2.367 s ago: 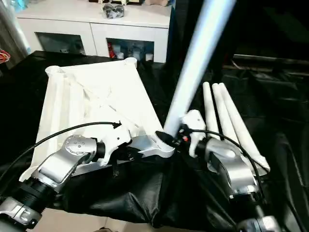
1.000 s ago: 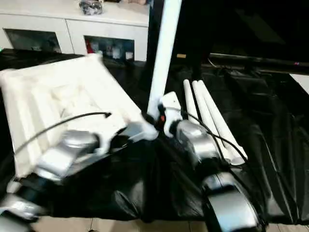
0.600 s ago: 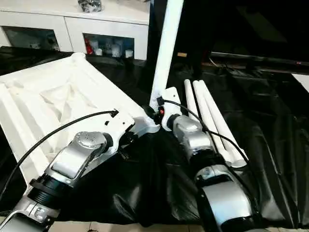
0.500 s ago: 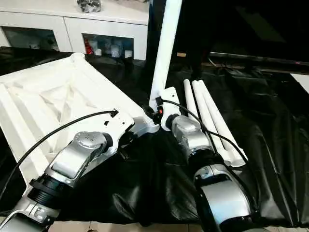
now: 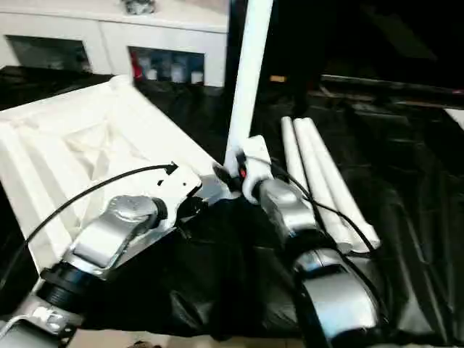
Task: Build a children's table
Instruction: Insert table leg to table base
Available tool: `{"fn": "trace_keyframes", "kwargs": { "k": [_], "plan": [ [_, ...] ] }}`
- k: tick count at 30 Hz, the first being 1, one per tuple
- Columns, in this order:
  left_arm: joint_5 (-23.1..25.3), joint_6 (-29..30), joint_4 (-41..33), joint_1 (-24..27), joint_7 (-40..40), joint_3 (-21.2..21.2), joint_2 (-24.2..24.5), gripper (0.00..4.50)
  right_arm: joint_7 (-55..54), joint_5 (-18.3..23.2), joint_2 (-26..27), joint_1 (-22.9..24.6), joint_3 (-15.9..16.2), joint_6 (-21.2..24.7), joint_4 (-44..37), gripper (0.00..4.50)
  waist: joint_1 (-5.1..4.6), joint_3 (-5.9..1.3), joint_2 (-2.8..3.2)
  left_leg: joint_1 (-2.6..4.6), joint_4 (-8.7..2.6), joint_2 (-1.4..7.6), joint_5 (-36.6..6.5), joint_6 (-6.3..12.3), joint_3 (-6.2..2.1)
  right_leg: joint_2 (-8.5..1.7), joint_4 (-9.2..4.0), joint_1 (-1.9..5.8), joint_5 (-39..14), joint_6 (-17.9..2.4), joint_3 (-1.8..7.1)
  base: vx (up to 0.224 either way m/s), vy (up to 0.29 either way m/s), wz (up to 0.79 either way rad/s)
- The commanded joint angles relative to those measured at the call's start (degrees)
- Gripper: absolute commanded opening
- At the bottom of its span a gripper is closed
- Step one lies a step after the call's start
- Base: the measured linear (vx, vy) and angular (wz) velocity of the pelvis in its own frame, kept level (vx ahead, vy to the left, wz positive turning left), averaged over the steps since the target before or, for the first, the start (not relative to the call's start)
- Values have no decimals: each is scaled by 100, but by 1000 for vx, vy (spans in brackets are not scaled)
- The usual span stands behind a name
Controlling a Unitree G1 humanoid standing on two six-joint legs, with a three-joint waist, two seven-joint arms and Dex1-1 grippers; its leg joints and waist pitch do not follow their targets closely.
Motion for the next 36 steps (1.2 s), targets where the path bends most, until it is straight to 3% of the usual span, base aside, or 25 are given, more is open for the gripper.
{"fn": "trace_keyframes", "kwargs": {
  "k": [1, 3, 9, 17, 26, 36],
  "plan": [
    [-237, -458, -452, -23, -475, -62, 80, 0, 382, -74, -356, 187, 51, 62, -249, 363, 26, -459, 65, 179, -325, 329, -458, 446, -129, -387, -295, 309, 833, -1752, 233, 0, 0, 0],
    [-297, -532, -462, 6, -683, -103, 155, 0, 649, -105, -488, 297, 143, 21, -422, 363, 102, -449, 73, 193, -325, 343, -507, 460, -125, -392, -297, 302, 715, -1712, 237, 0, 0, 0],
    [-398, -1138, -348, 38, -1475, -330, 529, 0, 1891, 68, -1038, 855, 276, 89, -1264, 363, 172, -433, 131, 208, -339, 348, -761, 340, -140, -390, -322, 300, 402, -1623, 240, 0, 0, 0],
    [-395, -1707, 24, 25, -2157, -493, 849, 0, 2881, 207, -1534, 1427, 483, 198, -2201, 363, 188, -418, 129, 198, -354, 341, -980, 252, -149, -386, -367, 296, 24, -1510, 240, 0, 0, 0],
    [-398, -1983, 263, -21, -2319, -489, 923, 0, 2984, 201, -1525, 1625, 533, 394, -2550, 287, 140, -424, 138, 199, -353, 340, -1029, 227, -154, -391, -369, 287, -91, -1598, 237, 0, 0, 0],
    [-297, -1975, 372, 65, -1999, -338, 830, 0, 2685, 130, -1302, 1706, 492, 547, -2572, 275, 141, -425, 106, 192, -341, 338, -913, 262, -145, -402, -359, 280, -138, -1582, 239, 0, 0, 0]
  ]
}}
